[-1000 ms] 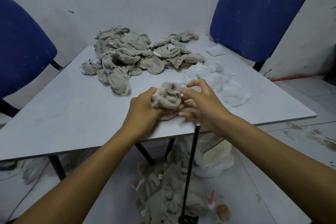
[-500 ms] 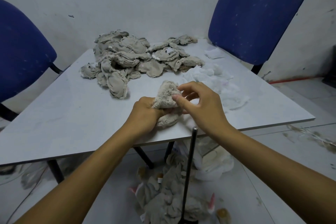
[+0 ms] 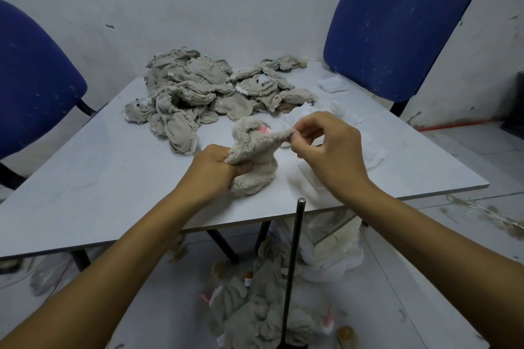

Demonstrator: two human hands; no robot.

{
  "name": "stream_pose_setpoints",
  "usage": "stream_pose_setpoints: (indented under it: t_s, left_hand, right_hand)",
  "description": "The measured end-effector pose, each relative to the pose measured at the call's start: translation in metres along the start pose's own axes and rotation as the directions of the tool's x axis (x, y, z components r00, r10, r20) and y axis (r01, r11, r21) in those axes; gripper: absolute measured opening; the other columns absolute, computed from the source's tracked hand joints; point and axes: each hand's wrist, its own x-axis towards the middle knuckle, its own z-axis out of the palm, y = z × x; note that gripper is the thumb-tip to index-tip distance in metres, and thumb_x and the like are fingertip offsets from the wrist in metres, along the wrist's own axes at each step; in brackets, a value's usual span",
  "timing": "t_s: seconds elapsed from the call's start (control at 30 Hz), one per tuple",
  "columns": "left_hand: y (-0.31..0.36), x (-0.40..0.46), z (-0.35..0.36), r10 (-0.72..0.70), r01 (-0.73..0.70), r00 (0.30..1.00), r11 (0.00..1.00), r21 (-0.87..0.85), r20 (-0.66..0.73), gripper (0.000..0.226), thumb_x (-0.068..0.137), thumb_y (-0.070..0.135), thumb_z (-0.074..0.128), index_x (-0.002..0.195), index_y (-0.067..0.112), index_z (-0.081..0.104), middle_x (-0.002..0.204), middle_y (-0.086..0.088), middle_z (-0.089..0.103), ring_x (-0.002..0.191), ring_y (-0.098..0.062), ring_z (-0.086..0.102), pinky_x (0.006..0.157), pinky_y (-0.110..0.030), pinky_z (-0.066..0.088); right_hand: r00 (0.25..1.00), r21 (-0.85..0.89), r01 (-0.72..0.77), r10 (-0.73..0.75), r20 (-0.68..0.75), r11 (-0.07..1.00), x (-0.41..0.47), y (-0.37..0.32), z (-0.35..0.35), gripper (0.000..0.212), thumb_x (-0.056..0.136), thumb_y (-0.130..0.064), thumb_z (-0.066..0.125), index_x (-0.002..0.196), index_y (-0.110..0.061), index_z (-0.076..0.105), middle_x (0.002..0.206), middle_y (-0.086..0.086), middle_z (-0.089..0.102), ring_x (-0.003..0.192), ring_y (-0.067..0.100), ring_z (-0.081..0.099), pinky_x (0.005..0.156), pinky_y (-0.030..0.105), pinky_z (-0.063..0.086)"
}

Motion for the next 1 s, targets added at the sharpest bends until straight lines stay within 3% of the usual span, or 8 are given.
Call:
stream_pose_setpoints:
  t_s: [0.1, 0.2, 0.27, 0.33, 0.5, 0.67, 0.8, 1.0]
  left_hand:
    - [-0.001, -0.002, -0.003, -0.002, 0.003, 1.000, 0.995, 0.097, -0.013, 0.044, 0.088, 0.012, 0.071, 0.048, 0.023, 0.054, 0.042, 0.009, 0.044, 0.040, -0.005, 0.036, 0.054, -0.029, 0.028]
    - [0.000, -0.004, -0.006, 0.057, -0.042, 0.995, 0.984, 0.174, -0.080, 0.024, 0.082, 0.017, 0.075, 0.067, 0.021, 0.058, 0.070, 0.005, 0.060, 0.060, -0.009, 0.052, 0.060, -0.028, 0.039]
    - [0.004, -0.007, -0.005, 0.049, -0.049, 0.997, 0.999, -0.013, -0.063, 0.021, 0.070, 0.017, 0.076, 0.086, 0.026, 0.065, 0.091, 0.004, 0.067, 0.079, -0.012, 0.063, 0.067, -0.025, 0.047]
    - [0.006, -0.009, 0.000, 0.082, -0.077, 0.997, 0.964, -0.254, 0.011, 0.039, 0.061, 0.008, 0.071, 0.100, 0.016, 0.069, 0.091, 0.005, 0.073, 0.086, -0.012, 0.068, 0.070, -0.024, 0.054]
    - [0.007, -0.006, 0.012, 0.082, -0.100, 0.994, 0.948, -0.302, -0.072, 0.024, 0.067, 0.019, 0.073, 0.090, 0.023, 0.075, 0.088, 0.003, 0.077, 0.086, -0.015, 0.072, 0.076, -0.032, 0.058]
    - [0.012, -0.012, 0.019, 0.061, -0.067, 0.995, 0.994, -0.086, -0.074, 0.030, 0.071, 0.029, 0.063, 0.097, 0.025, 0.075, 0.095, 0.003, 0.075, 0.094, -0.017, 0.068, 0.088, -0.046, 0.055]
    - [0.018, -0.016, 0.022, 0.118, -0.103, 0.989, 0.983, 0.151, -0.091, 0.033, 0.072, 0.034, 0.060, 0.092, 0.011, 0.072, 0.088, -0.006, 0.072, 0.080, -0.027, 0.063, 0.074, -0.048, 0.052]
    - [0.026, -0.021, 0.036, 0.418, -0.198, 0.890, 0.711, 0.675, -0.180, 0.015, 0.089, 0.022, 0.061, 0.091, 0.007, 0.064, 0.092, -0.014, 0.068, 0.073, -0.038, 0.058, 0.060, -0.034, 0.032]
  right_hand:
    - [0.993, 0.005, -0.069, 0.069, 0.096, 0.998, -0.003, -0.001, 0.007, 0.005, 0.084, -0.005, 0.067, 0.088, -0.009, 0.066, 0.083, 0.001, 0.064, 0.077, 0.013, 0.060, 0.070, 0.036, 0.054]
    - [0.979, 0.046, -0.054, 0.044, 0.201, 0.998, -0.003, -0.001, 0.007, 0.011, 0.087, -0.004, 0.066, 0.090, -0.013, 0.061, 0.091, 0.000, 0.060, 0.083, 0.011, 0.058, 0.071, 0.031, 0.052]
    - [0.923, 0.187, -0.101, 0.021, 0.385, 0.977, -0.005, -0.002, 0.006, 0.012, 0.088, -0.012, 0.071, 0.090, -0.017, 0.061, 0.095, -0.002, 0.059, 0.089, 0.011, 0.060, 0.074, 0.027, 0.053]
    - [0.850, 0.250, -0.130, -0.022, 0.526, 0.959, -0.011, -0.006, 0.011, 0.008, 0.089, -0.029, 0.072, 0.087, -0.024, 0.066, 0.095, -0.006, 0.060, 0.090, 0.012, 0.063, 0.074, 0.023, 0.053]
    - [0.947, 0.299, -0.226, 0.137, 0.289, 0.927, -0.008, -0.008, 0.019, 0.014, 0.098, -0.027, 0.061, 0.089, -0.017, 0.064, 0.074, -0.003, 0.063, 0.070, 0.016, 0.065, 0.057, 0.034, 0.060]
    - [0.964, 0.229, -0.186, 0.132, 0.230, 0.956, -0.010, -0.005, 0.017, 0.010, 0.088, -0.021, 0.074, 0.094, -0.021, 0.065, 0.073, -0.008, 0.066, 0.058, 0.014, 0.062, 0.052, 0.036, 0.058]
    - [0.984, 0.066, -0.030, 0.018, 0.175, 0.997, -0.008, -0.009, 0.016, 0.009, 0.087, -0.022, 0.075, 0.095, -0.019, 0.072, 0.079, -0.010, 0.064, 0.066, 0.008, 0.059, 0.062, 0.025, 0.050]
    - [0.990, -0.113, 0.051, -0.035, 0.135, 0.992, -0.007, -0.014, 0.014, 0.022, 0.085, -0.032, 0.075, 0.094, -0.012, 0.074, 0.085, 0.004, 0.068, 0.076, 0.021, 0.060, 0.070, 0.041, 0.048]
